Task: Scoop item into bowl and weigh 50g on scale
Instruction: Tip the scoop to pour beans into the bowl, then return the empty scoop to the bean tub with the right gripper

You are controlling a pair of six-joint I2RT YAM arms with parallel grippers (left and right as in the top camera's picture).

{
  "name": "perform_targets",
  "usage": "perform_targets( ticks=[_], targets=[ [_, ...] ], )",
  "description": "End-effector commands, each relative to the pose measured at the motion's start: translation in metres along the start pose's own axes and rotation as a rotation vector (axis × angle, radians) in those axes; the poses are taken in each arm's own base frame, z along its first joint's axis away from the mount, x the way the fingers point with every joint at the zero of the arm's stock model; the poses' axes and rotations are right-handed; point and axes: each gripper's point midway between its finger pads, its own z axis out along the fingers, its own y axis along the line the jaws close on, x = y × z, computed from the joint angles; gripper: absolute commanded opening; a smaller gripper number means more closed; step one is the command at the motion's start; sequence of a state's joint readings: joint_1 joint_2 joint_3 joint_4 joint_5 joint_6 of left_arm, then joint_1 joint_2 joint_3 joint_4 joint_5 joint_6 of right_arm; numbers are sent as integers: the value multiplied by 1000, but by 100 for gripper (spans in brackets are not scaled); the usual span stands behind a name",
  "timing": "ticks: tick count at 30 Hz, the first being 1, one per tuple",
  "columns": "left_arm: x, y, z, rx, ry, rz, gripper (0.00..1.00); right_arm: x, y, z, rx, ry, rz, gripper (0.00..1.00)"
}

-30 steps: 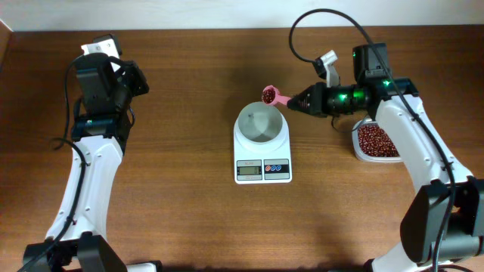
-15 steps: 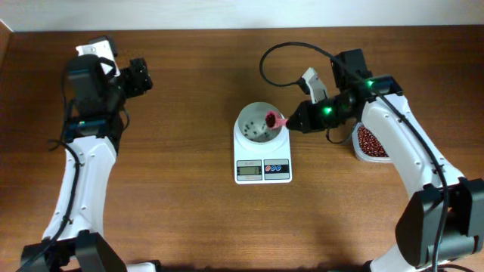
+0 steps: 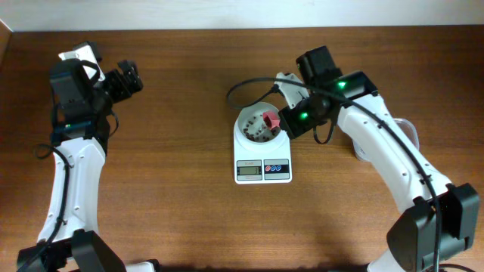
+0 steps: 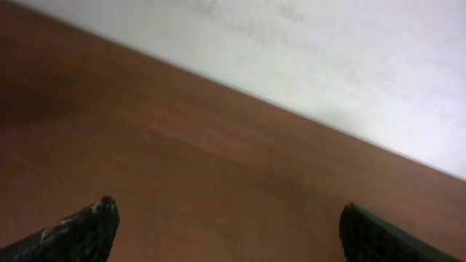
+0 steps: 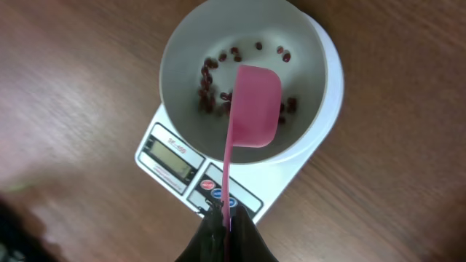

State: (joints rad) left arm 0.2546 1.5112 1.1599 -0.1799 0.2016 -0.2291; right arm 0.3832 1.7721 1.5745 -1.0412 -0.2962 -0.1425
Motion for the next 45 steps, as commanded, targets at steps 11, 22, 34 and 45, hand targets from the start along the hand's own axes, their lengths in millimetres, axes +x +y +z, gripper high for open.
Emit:
perform_targets(
  ticks=[11,22,34,45],
  targets=[
    [56,14,-9,-70,246,-66,99,-15,3,-2,119,-17,-274,4],
    [56,14,-9,-70,246,-66,99,-26,20,-4,267,9,-537,4],
    [56,14,-9,-70,246,-66,99,-26,25,-3,217,-3,-541,4],
    [56,14,-9,-70,246,-66,99,-39,-8,-61,-299,-227,58,4]
  ],
)
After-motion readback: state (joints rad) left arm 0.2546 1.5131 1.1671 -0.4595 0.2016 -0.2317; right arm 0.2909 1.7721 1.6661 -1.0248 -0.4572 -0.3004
